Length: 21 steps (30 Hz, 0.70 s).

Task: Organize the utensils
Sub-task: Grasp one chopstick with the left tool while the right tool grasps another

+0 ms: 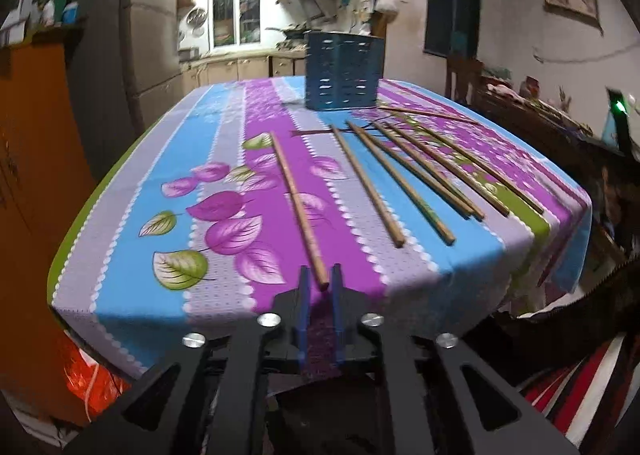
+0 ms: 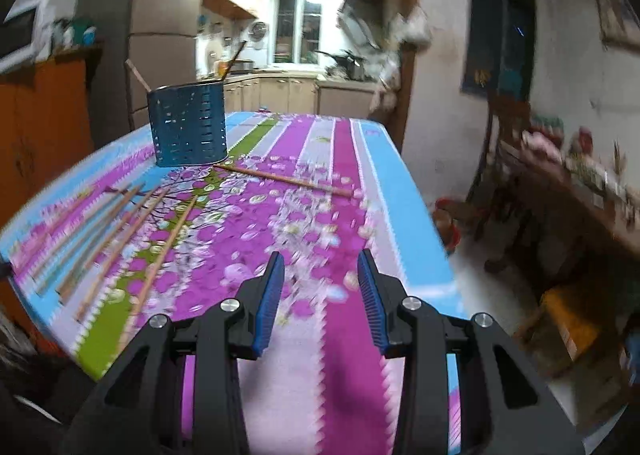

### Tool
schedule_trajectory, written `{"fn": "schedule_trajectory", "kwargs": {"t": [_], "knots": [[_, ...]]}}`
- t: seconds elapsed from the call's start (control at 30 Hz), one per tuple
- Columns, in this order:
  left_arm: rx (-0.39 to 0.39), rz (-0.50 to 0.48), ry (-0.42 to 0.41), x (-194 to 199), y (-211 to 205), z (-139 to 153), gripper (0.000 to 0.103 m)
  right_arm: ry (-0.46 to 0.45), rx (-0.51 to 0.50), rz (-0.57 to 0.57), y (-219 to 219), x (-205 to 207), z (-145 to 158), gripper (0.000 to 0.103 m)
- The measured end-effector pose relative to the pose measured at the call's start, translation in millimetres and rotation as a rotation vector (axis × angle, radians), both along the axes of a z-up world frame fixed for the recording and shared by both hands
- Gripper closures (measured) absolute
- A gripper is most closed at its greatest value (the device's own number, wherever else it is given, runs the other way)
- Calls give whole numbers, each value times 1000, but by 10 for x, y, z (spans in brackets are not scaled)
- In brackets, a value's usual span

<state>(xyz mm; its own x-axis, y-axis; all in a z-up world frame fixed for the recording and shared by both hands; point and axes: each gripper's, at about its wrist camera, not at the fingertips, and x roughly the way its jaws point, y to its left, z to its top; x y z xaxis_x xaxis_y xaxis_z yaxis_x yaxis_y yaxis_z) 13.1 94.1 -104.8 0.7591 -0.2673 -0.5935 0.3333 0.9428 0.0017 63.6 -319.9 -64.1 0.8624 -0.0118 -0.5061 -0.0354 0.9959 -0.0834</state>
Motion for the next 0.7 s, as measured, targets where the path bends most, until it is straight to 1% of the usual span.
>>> {"fn": "schedule_trajectory", "kwargs": {"t": [0.03,0.07,0.1,0.17,0.27,0.33,0.37,0.4,0.43,0.5,0.57,0.6,0.63,0.7], "knots": [[6,0,-10,-1,-28,-3,69,3,-28,51,-18,79,13,66],[11,0,-18,-30,-35,-27,68,17,-75,105,-43,211,14,62],[19,0,-25,-34,-55,-35,68,31,-123,142,-92,367,10,58],[35,8,-30,15,-94,-57,68,61,-179,226,-155,705,-5,58],[58,27,-25,83,-148,-86,68,83,-220,280,-277,1147,-40,58],[76,34,-30,100,-175,-87,68,148,-246,329,-368,1530,-140,58],[82,36,-31,104,-180,-85,68,168,-259,341,-392,1633,-169,58],[85,40,-29,111,-189,-81,68,199,-278,378,-420,1782,-234,59],[84,45,-25,124,-197,-77,68,217,-297,392,-437,1861,-280,60],[89,54,-20,159,-215,-76,68,267,-315,430,-488,2056,-381,71],[100,60,-17,188,-248,-68,68,290,-319,465,-531,2148,-447,76],[105,61,-16,196,-259,-66,68,286,-294,496,-560,2194,-442,81],[110,63,-13,204,-273,-60,68,291,-282,507,-580,2230,-442,81],[111,68,-6,212,-282,-59,68,300,-243,556,-601,2292,-441,88]]}}
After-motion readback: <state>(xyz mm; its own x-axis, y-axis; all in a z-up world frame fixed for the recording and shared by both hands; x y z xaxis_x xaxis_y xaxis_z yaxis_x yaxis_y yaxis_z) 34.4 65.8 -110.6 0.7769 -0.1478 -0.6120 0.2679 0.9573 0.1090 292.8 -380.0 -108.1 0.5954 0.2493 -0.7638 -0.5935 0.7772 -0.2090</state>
